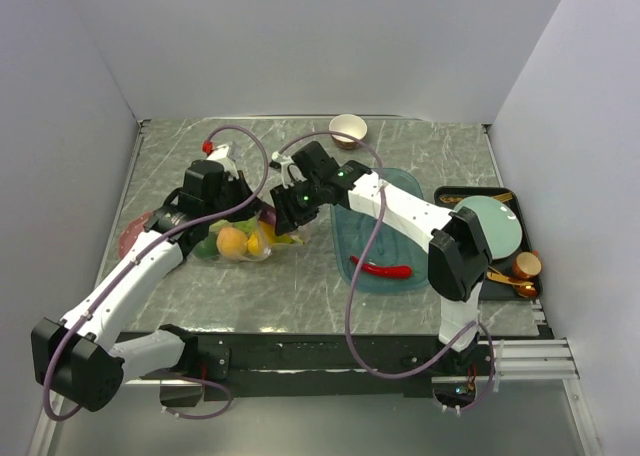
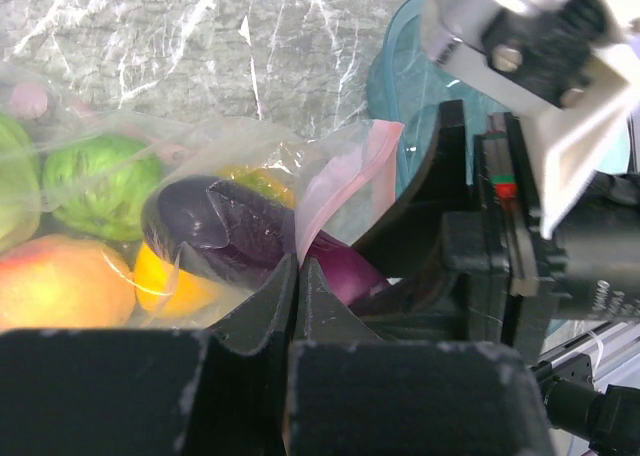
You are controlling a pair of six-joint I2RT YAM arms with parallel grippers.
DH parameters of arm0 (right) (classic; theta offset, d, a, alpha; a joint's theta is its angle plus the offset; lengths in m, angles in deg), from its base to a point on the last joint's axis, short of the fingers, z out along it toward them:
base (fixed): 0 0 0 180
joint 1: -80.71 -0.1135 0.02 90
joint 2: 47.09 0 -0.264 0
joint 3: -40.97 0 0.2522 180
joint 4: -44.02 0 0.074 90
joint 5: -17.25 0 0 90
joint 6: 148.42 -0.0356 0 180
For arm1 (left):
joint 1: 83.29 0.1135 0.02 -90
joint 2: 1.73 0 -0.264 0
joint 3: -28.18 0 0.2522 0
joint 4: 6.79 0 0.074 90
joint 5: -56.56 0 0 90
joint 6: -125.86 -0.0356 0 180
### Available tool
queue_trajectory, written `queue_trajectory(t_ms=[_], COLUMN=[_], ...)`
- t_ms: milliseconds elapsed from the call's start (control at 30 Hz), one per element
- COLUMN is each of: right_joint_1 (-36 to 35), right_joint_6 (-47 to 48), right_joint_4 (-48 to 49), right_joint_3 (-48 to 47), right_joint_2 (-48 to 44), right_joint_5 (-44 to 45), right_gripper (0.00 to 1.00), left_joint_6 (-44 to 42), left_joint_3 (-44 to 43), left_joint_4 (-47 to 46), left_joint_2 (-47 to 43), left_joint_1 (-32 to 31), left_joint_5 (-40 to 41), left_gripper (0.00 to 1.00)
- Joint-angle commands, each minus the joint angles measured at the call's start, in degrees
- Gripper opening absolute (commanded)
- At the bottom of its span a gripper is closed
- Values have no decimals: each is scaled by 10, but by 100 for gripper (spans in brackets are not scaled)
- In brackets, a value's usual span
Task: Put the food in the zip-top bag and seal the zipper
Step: Place the fake vegetable in the zipper food storage bag.
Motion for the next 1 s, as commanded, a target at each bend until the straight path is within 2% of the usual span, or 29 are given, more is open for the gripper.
queue_trajectory(t_ms=[0,133,233,333,500,600,967], right_joint_1=[-6,-10,-12,-12,-9,-9,-10], right_joint_6=[11,12,2,-15,-28,-25,-11], right_joint_4=[-6,-5,8,46,55,44,42], right_joint_3=[-38,-43,-33,6,54,74,111], right_joint_2=[8,8,-5,-46,-106,-123,-97], right_joint_5=[-16,-20,0,25,72,71,25], right_gripper=[48,54,69,75,77,76,75], left_joint_6=[4,8,9,10,13,13,13], left_joint_3=[-18,-19,-21,-24,-19,-18,-19], left_joint_4=[-4,-10,-12,-10,-13,-16,-19], left_joint_2=[-20,-24,-27,-29,-30,-27,-23], left_joint_1=[1,0,0,1,0,1,1], left_joint_5=[-10,-2,6,13,17,14,11], left_gripper=[1,1,1,1,1,1,1])
